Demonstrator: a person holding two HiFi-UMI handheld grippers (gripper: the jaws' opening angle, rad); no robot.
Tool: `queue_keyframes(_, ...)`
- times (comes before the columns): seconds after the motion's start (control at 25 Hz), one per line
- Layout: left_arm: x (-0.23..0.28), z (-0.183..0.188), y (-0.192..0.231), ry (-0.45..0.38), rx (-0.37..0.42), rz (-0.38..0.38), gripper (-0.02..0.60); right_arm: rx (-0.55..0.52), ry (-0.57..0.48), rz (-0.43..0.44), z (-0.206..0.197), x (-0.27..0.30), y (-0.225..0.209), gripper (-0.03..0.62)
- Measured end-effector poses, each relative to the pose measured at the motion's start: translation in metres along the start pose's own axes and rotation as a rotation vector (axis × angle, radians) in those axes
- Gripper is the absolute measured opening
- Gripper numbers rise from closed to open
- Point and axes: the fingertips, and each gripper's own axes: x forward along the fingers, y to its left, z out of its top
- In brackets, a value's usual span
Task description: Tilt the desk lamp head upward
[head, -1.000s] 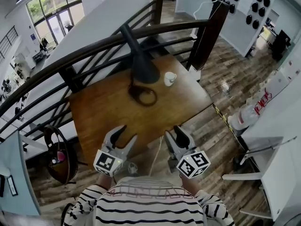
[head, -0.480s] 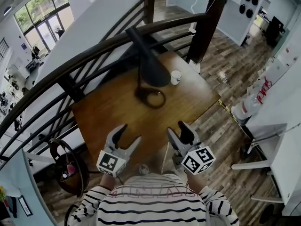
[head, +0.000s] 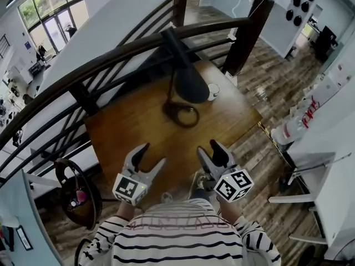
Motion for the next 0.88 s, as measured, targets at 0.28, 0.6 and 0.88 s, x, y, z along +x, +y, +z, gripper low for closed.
queue_keyframes(0.28, 0.023, -0.006, 0.03, 0.006, 0.013, 0.105, 0.273, 0.011, 0.026, 0.052, 0.009, 0.033, -0.031, 0.236)
queue_keyframes(0.6, 0.085, -0.008, 0.053, 0.017, 0.002, 0.209, 0.265, 0.017, 0.104, 0.146, 0.018, 0.072, -0.088, 0.239)
queue_keyframes(0.88, 0.141, -0.007, 0.075, 0.035, 0.02, 0.278, 0.261, 0.031, 0.148, 0.21, 0.029, 0.102, -0.14, 0.245)
